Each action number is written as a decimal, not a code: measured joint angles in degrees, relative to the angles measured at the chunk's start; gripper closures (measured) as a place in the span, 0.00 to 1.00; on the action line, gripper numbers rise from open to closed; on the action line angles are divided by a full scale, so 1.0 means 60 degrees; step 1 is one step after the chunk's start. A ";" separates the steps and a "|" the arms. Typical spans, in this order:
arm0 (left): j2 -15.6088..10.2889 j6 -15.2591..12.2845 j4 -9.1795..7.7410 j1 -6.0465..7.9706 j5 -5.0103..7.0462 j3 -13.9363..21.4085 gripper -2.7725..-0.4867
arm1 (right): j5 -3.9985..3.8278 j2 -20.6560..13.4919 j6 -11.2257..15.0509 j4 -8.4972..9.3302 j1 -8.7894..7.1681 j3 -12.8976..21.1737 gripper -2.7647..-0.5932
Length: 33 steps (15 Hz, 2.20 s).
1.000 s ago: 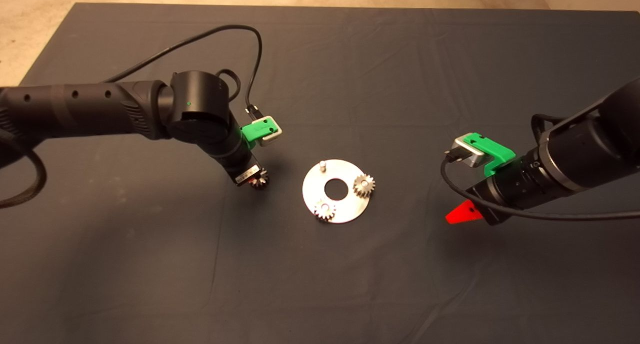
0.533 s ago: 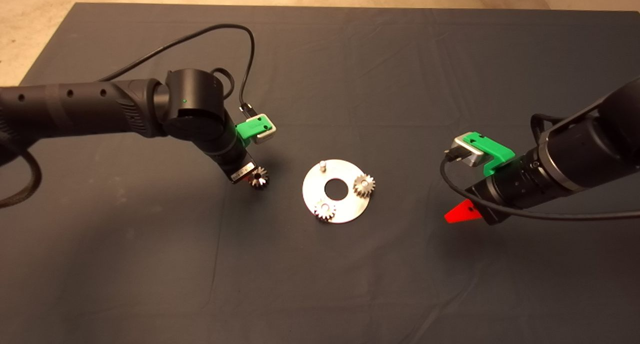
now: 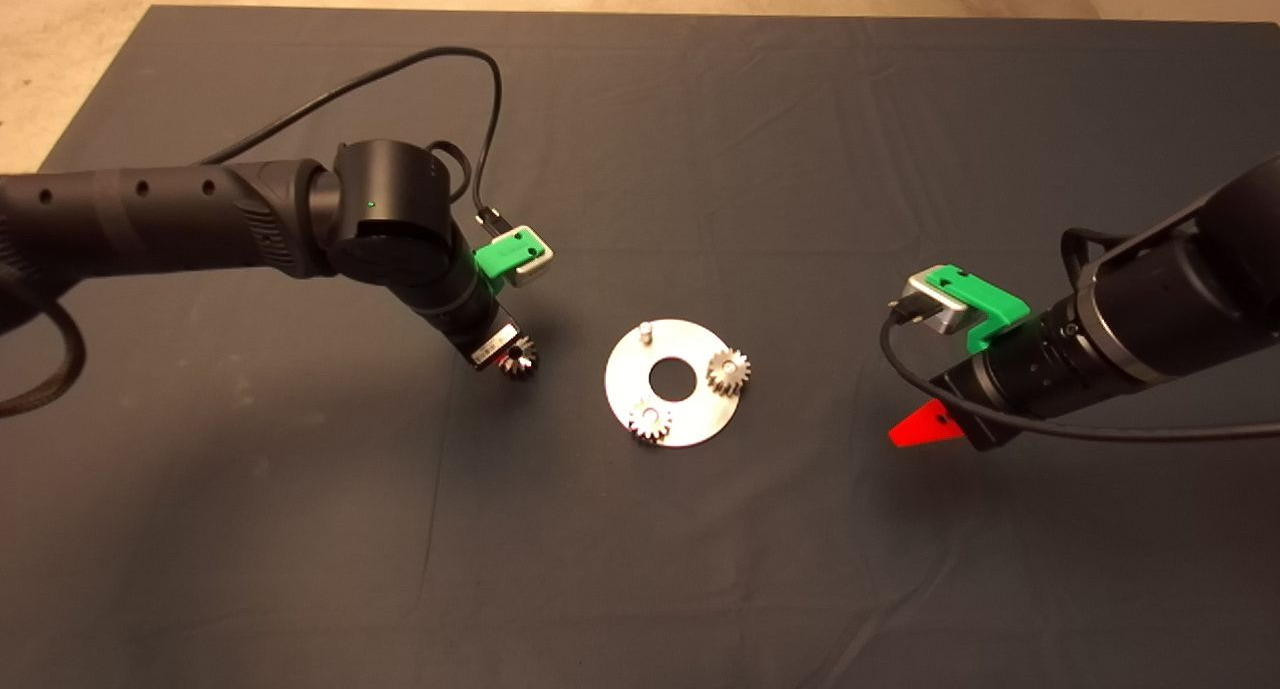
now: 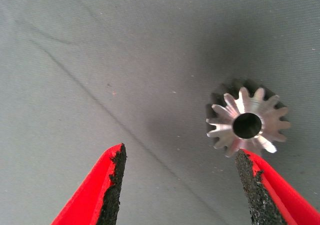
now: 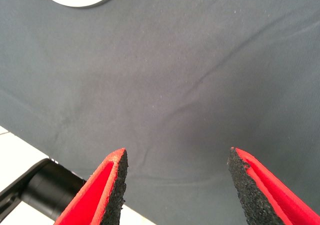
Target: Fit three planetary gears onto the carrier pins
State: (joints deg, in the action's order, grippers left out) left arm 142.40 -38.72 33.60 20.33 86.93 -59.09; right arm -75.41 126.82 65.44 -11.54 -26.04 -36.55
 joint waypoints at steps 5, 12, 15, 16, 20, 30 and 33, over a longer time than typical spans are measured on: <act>0.0059 -0.0179 -0.0222 0.0000 0.0006 0.0165 0.56 | 0.0010 0.0167 0.0000 0.0000 0.0000 0.0000 0.60; 0.0018 -0.0660 -0.0305 0.0000 -0.0563 0.0248 0.56 | 0.0004 0.0165 0.0000 0.0000 0.0000 -0.0004 0.60; 0.0022 -0.0764 -0.0383 0.0000 -0.0919 0.0262 0.56 | 0.0000 0.0161 0.0000 0.0000 0.0002 -0.0004 0.60; 0.0022 -0.0768 -0.0383 0.0000 -0.0937 0.0266 0.56 | 0.0000 0.0163 0.0000 0.0000 0.0000 -0.0004 0.60; 0.0018 -0.0827 -0.0384 -0.0012 -0.1020 0.0266 0.56 | -0.0004 0.0161 0.0004 0.0000 0.0000 -0.0004 0.60; -0.0055 -0.0764 -0.0376 -0.0400 -0.1218 0.0266 0.56 | 0.0000 0.0161 0.0000 0.0000 0.0000 -0.0008 0.60; -0.0061 -0.0573 -0.0376 -0.0400 -0.1218 0.0266 0.56 | 0.0000 0.0161 0.0000 0.0000 0.0000 -0.0008 0.60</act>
State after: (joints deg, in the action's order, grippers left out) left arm 142.03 -42.15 31.34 17.93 79.63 -57.49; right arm -75.41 127.78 65.44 -11.54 -26.04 -36.60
